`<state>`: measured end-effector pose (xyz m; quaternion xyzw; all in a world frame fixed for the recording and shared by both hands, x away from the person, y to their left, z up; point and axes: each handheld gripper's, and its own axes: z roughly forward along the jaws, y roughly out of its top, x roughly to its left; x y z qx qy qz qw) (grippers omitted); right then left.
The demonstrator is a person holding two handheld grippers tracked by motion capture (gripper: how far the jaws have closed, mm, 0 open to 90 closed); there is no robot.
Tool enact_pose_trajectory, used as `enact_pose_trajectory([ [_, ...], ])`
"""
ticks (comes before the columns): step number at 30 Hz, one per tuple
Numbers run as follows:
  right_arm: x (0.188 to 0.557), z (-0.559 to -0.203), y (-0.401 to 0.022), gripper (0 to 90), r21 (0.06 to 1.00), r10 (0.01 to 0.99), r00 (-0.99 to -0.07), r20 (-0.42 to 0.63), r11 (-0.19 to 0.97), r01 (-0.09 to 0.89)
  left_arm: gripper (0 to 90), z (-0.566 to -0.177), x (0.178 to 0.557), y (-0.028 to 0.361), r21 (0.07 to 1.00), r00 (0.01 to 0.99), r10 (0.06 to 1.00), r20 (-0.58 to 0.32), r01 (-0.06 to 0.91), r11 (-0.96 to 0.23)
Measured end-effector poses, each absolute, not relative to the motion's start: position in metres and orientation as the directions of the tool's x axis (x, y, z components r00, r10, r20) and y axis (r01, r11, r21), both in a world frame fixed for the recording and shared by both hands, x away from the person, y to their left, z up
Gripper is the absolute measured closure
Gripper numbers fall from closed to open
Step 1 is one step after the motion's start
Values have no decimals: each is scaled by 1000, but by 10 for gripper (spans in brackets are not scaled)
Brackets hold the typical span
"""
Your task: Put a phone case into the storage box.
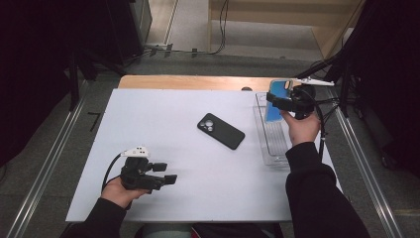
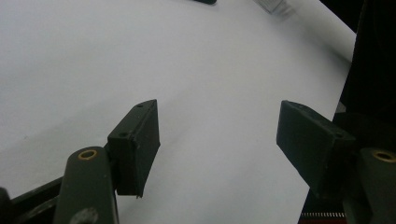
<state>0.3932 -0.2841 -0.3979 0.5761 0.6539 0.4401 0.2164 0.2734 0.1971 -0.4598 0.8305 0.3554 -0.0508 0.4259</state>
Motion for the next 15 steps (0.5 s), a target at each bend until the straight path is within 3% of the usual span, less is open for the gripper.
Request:
enact_pose_trajectory([
  [15,435,-418,-288,149,800,964,-180,198,-53,598,309,-459,274,197,677,749,537,-389,628,-385],
])
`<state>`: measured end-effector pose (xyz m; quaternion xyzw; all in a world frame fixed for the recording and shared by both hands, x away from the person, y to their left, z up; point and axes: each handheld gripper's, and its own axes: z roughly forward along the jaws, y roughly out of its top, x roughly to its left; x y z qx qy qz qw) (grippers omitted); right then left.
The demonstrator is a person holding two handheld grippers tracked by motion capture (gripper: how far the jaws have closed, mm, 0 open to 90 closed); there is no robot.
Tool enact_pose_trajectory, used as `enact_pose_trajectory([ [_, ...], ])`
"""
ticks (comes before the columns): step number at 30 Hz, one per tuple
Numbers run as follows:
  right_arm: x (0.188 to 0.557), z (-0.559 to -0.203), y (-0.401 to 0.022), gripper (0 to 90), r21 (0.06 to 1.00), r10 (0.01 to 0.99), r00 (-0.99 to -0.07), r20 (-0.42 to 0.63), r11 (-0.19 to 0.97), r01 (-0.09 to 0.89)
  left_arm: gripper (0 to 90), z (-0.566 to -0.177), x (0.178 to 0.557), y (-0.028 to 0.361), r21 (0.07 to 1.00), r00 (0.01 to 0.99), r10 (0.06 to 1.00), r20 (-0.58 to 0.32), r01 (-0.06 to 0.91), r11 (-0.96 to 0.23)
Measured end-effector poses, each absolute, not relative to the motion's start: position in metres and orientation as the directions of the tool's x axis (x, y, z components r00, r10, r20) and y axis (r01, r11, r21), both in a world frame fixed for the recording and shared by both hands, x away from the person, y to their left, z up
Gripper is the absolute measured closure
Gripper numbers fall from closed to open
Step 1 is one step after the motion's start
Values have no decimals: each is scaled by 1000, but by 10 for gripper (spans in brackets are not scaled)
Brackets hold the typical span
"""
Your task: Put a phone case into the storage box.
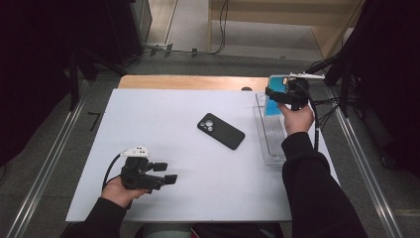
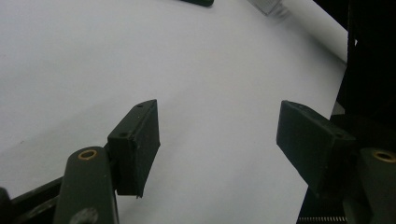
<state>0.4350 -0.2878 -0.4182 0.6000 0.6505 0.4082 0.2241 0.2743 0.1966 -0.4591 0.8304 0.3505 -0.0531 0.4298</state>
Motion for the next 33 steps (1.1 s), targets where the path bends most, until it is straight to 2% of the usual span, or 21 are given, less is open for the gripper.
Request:
enact_pose_trajectory([
  [15,471,-445,-280,147,770,976,-125,177,-58,635,309,-459,276,193,678,756,521,-396,624,-389],
  [33,487,-458,-276,144,773,986,-88,139,-53,632,309,-460,276,193,677,756,520,-398,625,-390],
])
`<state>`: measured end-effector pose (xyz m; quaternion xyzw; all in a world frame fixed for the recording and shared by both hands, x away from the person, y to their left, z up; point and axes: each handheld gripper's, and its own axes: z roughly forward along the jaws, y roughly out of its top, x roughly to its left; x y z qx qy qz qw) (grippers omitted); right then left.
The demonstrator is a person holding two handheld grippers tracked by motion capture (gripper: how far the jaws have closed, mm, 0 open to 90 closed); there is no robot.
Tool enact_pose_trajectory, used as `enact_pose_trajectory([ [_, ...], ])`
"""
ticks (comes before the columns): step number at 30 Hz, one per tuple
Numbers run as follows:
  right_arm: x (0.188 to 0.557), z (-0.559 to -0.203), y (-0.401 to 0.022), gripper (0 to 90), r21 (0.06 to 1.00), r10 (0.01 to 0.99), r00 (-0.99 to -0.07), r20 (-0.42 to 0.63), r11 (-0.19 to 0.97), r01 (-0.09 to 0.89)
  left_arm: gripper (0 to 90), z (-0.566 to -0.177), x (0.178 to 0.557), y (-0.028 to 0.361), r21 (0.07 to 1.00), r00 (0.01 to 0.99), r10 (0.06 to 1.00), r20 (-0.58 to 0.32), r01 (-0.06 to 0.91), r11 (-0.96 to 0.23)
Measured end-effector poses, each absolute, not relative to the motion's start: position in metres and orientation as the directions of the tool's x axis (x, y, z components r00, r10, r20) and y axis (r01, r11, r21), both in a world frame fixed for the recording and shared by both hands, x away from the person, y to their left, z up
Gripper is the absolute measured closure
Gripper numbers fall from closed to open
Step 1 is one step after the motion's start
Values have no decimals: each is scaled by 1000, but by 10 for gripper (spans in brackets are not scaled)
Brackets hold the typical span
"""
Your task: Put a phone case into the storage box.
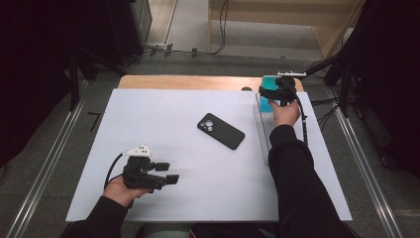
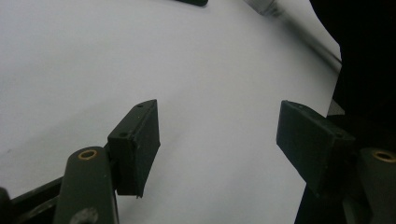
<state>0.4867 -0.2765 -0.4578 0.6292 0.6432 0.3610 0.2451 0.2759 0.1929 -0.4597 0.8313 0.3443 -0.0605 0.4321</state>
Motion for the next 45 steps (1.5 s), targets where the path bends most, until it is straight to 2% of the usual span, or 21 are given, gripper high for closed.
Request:
enact_pose_trajectory([
  [6,486,-457,-275,144,793,985,-102,137,-48,607,309,-460,276,193,676,755,521,-398,625,-390],
  [27,490,-465,-274,96,776,979,-101,177,-76,626,309,-461,277,193,672,751,526,-399,630,-389],
  [32,487,-460,-276,78,765,974,-114,195,-79,639,309,-461,277,194,671,746,534,-398,634,-386],
  [34,485,-457,-276,11,756,971,-117,209,-85,649,309,-461,277,195,673,746,535,-397,632,-384],
  [39,478,-449,-279,7,724,964,-129,232,-83,684,309,-461,278,197,670,739,543,-398,639,-378],
  [45,464,-433,-282,6,736,962,-159,222,-58,675,309,-461,279,197,668,735,548,-400,643,-375],
])
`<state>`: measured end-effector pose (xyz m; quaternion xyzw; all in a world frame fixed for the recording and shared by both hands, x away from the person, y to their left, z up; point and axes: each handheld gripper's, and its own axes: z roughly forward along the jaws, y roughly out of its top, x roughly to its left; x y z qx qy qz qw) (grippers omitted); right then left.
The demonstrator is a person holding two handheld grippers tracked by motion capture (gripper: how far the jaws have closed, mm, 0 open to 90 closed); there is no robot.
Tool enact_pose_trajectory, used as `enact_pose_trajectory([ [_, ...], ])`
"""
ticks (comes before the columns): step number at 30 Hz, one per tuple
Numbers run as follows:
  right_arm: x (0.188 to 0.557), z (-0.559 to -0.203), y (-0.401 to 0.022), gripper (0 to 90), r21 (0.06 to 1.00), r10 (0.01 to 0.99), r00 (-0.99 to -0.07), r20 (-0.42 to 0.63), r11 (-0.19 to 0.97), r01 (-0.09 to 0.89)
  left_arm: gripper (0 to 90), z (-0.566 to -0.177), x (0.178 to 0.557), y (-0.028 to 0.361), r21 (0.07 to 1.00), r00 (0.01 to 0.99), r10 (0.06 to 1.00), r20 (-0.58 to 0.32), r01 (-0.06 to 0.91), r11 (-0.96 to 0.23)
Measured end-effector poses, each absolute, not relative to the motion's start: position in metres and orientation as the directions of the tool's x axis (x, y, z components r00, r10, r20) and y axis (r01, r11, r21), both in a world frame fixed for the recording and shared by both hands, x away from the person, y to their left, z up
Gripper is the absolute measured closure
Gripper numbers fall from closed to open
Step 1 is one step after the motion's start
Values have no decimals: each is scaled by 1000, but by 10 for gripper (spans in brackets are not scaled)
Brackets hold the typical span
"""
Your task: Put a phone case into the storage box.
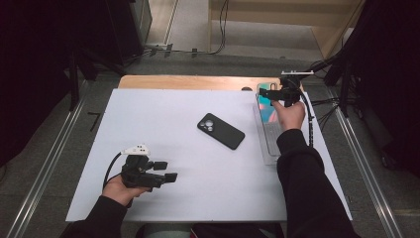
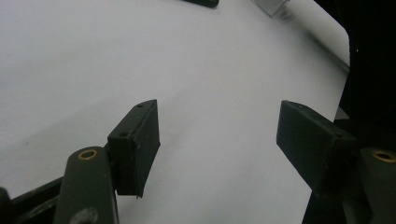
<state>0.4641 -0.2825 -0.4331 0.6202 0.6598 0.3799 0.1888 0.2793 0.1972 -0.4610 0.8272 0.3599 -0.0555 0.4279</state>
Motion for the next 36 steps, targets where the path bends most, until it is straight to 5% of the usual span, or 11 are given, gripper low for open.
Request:
enact_pose_trajectory([
  [20,402,-408,-252,59,698,832,-466,302,140,703,307,-459,287,199,655,717,561,-415,663,-362],
  [36,362,-416,-228,60,693,746,-567,350,201,692,306,-456,291,203,654,711,562,-422,668,-355],
])
